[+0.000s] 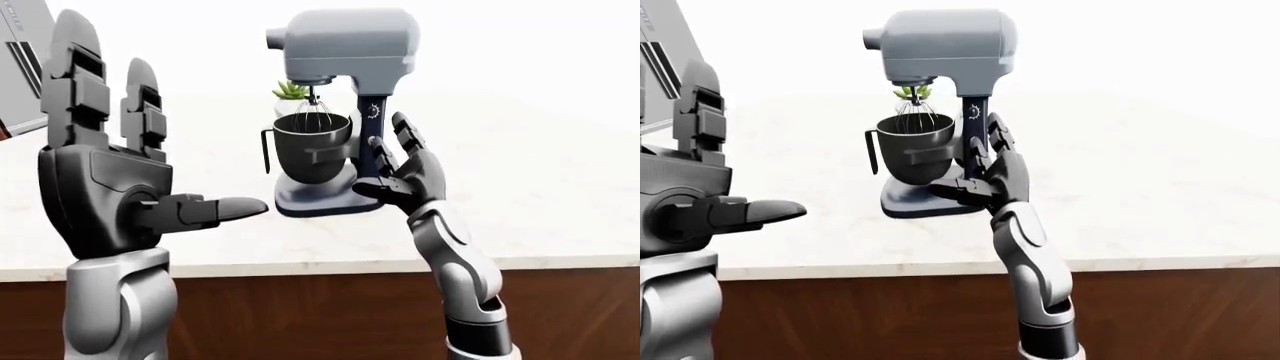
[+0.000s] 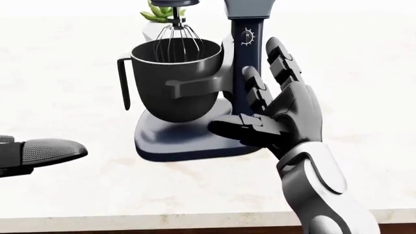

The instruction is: Open the stand mixer head.

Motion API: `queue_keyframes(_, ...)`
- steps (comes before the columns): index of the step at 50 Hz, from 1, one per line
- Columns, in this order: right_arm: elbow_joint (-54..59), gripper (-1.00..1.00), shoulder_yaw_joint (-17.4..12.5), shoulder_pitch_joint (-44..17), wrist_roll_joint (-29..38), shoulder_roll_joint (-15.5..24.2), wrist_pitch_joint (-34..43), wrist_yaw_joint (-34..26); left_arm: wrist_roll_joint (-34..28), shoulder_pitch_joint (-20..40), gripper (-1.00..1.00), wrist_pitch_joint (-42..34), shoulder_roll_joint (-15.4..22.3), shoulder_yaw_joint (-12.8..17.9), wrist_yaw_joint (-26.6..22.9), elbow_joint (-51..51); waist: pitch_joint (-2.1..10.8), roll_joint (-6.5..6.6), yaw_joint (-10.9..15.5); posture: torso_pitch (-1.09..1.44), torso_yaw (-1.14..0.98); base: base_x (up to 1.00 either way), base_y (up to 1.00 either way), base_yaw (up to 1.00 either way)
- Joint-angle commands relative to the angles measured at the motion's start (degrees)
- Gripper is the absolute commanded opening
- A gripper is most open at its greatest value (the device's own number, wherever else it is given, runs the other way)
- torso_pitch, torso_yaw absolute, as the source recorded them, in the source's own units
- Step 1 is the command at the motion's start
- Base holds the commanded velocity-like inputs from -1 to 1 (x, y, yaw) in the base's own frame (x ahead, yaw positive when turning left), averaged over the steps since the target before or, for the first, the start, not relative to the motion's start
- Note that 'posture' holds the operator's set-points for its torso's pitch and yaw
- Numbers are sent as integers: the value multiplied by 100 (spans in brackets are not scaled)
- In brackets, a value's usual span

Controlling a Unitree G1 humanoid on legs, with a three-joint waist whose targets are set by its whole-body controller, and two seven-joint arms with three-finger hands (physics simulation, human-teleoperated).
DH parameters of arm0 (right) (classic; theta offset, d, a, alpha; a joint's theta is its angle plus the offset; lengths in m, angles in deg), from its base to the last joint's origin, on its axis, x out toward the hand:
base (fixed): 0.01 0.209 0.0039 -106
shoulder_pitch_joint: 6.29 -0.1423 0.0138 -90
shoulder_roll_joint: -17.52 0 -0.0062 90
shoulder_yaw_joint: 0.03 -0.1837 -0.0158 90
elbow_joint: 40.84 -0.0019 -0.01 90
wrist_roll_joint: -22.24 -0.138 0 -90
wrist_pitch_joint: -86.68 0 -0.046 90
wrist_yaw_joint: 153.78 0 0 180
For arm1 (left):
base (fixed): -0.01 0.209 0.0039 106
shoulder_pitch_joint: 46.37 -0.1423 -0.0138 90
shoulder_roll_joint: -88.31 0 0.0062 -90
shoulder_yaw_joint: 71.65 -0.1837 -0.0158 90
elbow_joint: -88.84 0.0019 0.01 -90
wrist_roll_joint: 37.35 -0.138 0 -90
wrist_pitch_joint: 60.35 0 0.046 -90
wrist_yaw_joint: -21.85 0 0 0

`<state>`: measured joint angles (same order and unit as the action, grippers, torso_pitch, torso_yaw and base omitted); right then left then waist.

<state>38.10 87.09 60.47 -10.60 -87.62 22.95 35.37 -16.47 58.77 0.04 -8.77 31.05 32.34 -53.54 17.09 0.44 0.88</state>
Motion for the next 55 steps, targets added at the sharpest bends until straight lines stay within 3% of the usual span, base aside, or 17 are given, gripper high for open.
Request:
queue_keyframes(1,-167,100,-10,-186,-9,12,-165,-51,2,127,99,98,36,18,-5,-81,19,13,0,-41,0,0,0,0)
queue_keyframes(55,470,100,-39,-430,117,32,-502,-220,-50,118,99,102,15,-20,-16,-84,20,18,-2,-41,0,0,0,0)
